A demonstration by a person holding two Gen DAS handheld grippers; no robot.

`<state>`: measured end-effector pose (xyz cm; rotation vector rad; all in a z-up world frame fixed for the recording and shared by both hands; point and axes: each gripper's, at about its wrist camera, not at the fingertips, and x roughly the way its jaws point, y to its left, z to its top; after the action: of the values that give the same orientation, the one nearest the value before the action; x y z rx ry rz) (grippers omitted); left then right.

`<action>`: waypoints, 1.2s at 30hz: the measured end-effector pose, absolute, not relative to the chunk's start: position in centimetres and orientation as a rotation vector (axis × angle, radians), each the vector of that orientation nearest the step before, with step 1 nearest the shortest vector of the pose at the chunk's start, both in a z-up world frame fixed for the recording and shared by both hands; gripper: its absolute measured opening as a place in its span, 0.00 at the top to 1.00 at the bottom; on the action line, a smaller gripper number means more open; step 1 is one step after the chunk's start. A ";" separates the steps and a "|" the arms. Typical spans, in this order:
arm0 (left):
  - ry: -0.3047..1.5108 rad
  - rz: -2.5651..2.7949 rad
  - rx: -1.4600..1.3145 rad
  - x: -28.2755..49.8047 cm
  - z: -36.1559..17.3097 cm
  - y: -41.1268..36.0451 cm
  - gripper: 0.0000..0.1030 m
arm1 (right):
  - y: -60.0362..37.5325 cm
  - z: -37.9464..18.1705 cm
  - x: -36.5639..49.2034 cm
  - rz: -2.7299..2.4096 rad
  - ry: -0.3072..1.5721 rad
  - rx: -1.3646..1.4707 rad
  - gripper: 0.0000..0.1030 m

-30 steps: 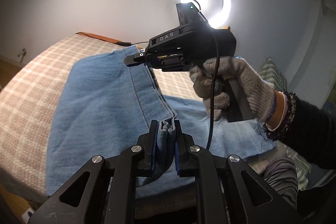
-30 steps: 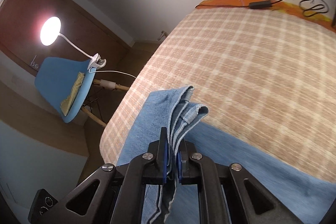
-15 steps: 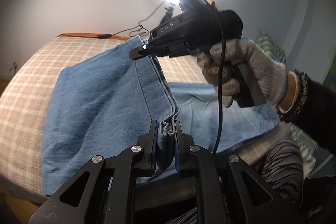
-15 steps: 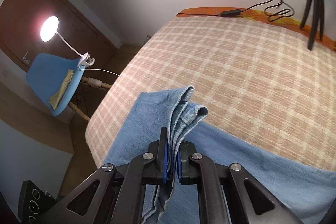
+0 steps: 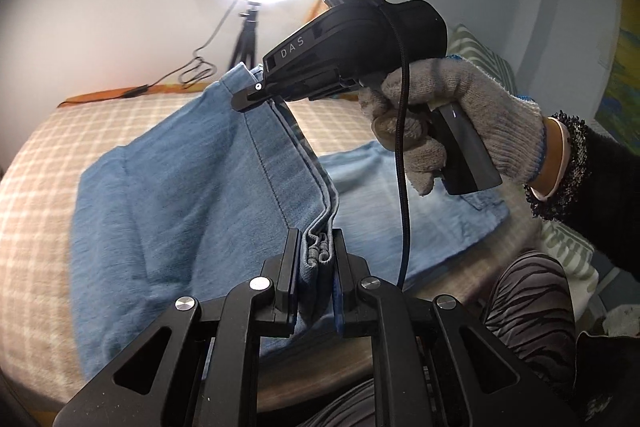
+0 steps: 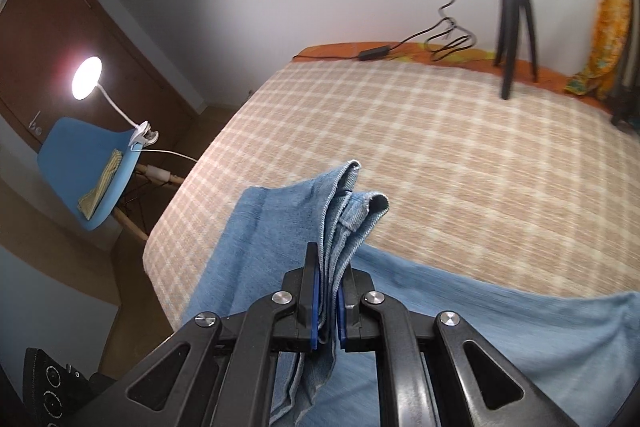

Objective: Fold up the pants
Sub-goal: 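Grasp the jeans hem with the right tool while the left tool holds the waistband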

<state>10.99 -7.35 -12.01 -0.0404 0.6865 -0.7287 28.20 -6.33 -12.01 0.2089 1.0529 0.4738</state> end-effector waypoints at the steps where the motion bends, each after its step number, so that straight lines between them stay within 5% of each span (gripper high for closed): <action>1: 0.687 -0.741 -0.039 10.9 -12.0 -7.8 0.89 | -7.1 -11.8 27.8 0.464 1.048 0.208 0.96; 36: 0.712 -1.141 0.028 8.4 -10.9 -26.1 0.89 | -28.1 -9.0 18.9 0.192 0.995 0.222 0.96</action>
<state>8.41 -26.08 -10.89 0.0280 0.7120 -1.1405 18.95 -28.07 -9.03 0.2217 0.9949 0.1920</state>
